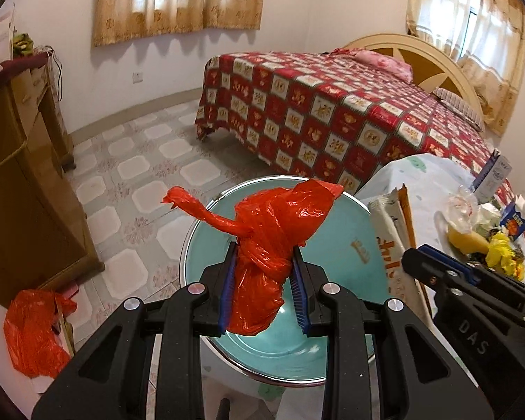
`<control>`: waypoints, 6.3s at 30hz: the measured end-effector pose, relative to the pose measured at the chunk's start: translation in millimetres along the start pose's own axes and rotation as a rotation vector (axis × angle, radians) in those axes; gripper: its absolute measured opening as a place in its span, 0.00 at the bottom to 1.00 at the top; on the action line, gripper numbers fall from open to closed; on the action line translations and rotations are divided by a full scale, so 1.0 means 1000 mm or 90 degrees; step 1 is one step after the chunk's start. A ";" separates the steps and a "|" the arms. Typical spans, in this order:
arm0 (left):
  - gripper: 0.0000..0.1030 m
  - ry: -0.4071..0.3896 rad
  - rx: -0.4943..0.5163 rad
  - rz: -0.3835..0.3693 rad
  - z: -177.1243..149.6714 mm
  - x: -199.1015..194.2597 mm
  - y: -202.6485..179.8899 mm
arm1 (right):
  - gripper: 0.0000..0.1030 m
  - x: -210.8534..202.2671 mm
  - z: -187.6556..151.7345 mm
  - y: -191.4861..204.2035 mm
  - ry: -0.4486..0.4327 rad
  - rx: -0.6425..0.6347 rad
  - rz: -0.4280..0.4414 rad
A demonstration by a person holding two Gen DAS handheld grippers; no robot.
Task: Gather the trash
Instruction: 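Carry both items over the teal bucket and open both tools to drop them, then move both open tools back over the trash pile on the table, then grasp the purple wrapper with the right tool while the left tool grasps the pink translucent bag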
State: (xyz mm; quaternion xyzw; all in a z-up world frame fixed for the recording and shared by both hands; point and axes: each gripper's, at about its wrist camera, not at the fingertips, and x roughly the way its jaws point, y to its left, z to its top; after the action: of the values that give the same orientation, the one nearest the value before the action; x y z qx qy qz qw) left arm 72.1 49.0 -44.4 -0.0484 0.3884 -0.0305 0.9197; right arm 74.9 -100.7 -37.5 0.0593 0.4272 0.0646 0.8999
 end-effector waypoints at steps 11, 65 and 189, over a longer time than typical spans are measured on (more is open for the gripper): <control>0.29 0.038 -0.018 0.001 -0.001 0.021 0.007 | 0.18 0.034 0.003 0.001 0.054 0.000 0.027; 0.86 -0.066 0.031 0.111 -0.002 -0.029 -0.016 | 0.81 -0.078 -0.042 -0.080 -0.118 0.095 -0.152; 0.81 0.025 0.231 -0.153 -0.053 -0.013 -0.208 | 0.07 -0.177 -0.101 -0.304 -0.112 0.320 -0.156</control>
State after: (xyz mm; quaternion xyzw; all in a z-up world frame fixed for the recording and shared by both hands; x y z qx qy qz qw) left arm 21.4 -159.9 -48.1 0.0724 0.3859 -0.2099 0.8954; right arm -94.7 -424.1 -15.0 0.2338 0.3541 -0.1578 0.8917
